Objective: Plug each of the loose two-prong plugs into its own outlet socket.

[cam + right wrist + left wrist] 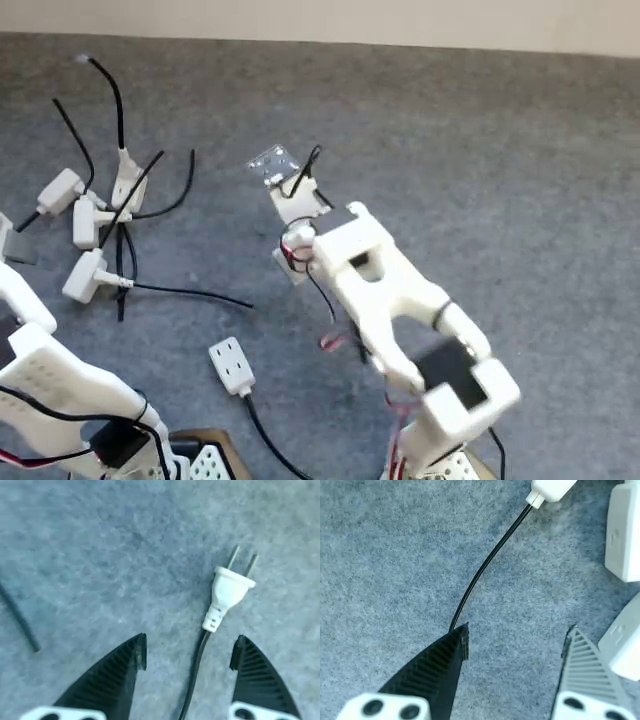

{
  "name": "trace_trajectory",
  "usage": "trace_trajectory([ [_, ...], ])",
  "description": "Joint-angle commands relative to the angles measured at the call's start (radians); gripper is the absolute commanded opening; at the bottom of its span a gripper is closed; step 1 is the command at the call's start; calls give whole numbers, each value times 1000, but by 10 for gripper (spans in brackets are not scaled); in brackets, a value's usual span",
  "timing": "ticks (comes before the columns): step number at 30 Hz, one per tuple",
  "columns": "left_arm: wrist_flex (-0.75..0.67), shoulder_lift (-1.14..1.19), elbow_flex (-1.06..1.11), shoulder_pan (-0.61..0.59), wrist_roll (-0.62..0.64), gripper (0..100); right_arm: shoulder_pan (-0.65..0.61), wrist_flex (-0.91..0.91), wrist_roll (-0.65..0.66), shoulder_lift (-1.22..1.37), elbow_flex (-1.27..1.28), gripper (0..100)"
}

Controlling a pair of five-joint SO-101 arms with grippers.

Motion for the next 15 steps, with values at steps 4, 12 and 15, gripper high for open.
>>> trace_trajectory([
  [4,0,-51,-5,21,-5,303,64,-19,9,205,-239,266],
  [12,0,-51,-5,19,-5,303,84,-19,8,282,-274,113],
  [15,0,-51,-5,18,-5,303,84,-16,6,283,-269,4],
])
